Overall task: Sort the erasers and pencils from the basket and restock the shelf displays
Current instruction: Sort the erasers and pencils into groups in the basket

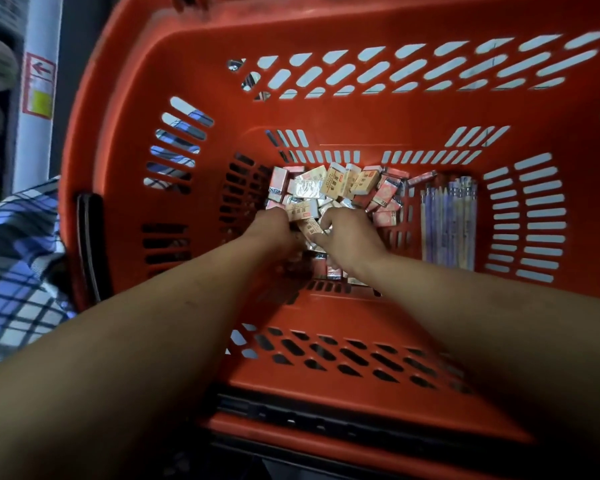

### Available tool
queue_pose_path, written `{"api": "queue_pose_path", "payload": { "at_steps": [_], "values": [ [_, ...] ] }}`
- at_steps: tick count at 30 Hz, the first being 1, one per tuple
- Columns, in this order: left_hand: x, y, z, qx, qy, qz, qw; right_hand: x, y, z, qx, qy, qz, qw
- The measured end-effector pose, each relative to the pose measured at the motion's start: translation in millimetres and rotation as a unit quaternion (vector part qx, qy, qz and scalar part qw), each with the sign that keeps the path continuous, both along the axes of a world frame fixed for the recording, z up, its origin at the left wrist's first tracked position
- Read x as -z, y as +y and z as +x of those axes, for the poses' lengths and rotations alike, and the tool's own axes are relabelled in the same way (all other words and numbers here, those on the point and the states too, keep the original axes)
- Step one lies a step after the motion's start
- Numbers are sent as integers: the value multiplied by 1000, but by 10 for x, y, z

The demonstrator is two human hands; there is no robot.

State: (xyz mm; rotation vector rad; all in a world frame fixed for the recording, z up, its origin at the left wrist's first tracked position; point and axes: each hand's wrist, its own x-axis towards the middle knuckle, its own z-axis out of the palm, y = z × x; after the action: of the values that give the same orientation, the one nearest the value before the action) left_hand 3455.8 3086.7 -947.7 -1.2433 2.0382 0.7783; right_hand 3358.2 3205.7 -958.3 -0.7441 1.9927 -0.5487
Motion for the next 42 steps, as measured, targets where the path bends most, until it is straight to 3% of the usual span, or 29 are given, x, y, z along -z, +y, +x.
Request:
{"api": "queue_pose_path", "payload": {
  "at_steps": [4, 10, 16, 21, 27, 32, 37, 42],
  "values": [
    [23, 26, 4, -63, 3, 11, 998, -7, -17, 46, 34, -32, 10, 999],
    [-15, -21, 16, -92, 14, 49, 995, -138, -82, 74, 196, -230, 68, 951],
    [-158, -96, -23, -90, -22, 81, 992, -210, -103, 1, 180, -310, 98, 929],
    [-354, -207, -172, 17, -60, 30, 998, -165, -108, -314, 28, -243, 114, 963],
    [-419, -314, -211, 95, -55, 8, 994, -90, -20, -649, -79, -170, 180, 966],
    [-202, -152, -170, 140, 72, -8, 987, -98, -74, -724, -88, -154, 150, 973],
    [-187, -99, -92, 139, 91, -40, 985, -65, -93, -714, -66, -124, 103, 985],
    [-198, -102, -70, 118, 77, -48, 989, -67, -55, -684, -143, -69, 90, 983]
  ]
}}
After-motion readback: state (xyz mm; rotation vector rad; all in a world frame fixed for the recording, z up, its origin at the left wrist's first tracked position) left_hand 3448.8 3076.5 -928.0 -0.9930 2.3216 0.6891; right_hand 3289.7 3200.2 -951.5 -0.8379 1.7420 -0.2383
